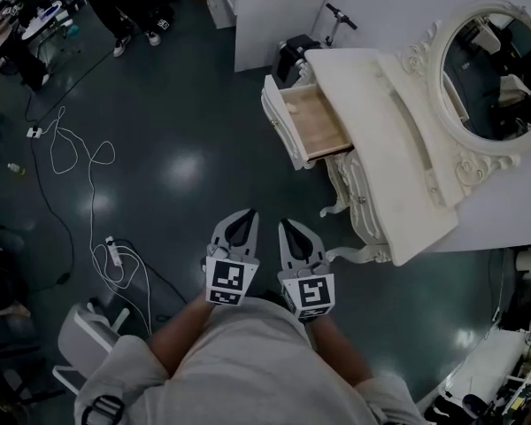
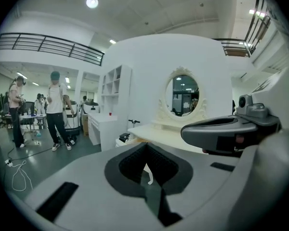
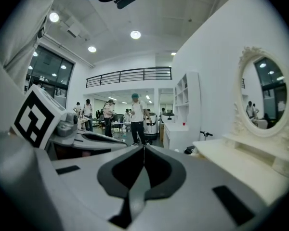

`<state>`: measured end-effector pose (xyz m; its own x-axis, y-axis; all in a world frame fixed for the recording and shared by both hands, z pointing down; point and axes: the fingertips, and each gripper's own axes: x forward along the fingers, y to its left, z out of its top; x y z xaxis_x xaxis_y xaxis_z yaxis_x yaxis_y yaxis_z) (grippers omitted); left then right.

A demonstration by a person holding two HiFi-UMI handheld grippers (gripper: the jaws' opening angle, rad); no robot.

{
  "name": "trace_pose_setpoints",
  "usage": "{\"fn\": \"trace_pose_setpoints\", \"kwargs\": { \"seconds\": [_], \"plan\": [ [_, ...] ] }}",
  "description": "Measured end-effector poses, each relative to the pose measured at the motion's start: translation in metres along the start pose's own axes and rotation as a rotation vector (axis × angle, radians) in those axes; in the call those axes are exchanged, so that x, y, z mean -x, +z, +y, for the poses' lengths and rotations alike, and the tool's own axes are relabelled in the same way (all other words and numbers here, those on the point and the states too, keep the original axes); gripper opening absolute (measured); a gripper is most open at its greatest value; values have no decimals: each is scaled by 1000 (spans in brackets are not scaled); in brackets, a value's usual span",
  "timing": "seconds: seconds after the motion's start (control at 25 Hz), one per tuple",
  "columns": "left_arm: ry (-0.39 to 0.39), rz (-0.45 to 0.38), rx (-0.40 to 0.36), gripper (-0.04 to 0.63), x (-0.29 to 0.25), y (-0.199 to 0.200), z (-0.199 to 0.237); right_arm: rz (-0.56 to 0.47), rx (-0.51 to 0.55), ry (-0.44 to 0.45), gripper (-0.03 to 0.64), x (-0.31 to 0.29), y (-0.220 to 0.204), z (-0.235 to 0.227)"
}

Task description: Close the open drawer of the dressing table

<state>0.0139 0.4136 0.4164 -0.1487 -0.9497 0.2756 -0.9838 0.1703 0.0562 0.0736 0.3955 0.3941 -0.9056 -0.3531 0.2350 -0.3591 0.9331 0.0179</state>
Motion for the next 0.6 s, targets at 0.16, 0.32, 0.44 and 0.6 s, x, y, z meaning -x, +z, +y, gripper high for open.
{"fn": "trace_pose_setpoints", "kwargs": {
  "seconds": [0.16, 0.32, 0.44, 0.6],
  "plan": [
    [-30, 19, 0, 6, -9, -4, 15, 12, -13, -37, 15, -11, -1, -1],
    [-59, 42, 14, 6, -17, -8, 19, 40, -26, -58, 17, -15, -4, -4],
    [-76, 53, 23, 6, -24, -11, 18, 49, -32, -66, 16, -18, -6, -8],
    [-77, 66, 26, 6, -36, -15, 21, 55, -42, -70, 17, -29, -10, -18]
  ]
}}
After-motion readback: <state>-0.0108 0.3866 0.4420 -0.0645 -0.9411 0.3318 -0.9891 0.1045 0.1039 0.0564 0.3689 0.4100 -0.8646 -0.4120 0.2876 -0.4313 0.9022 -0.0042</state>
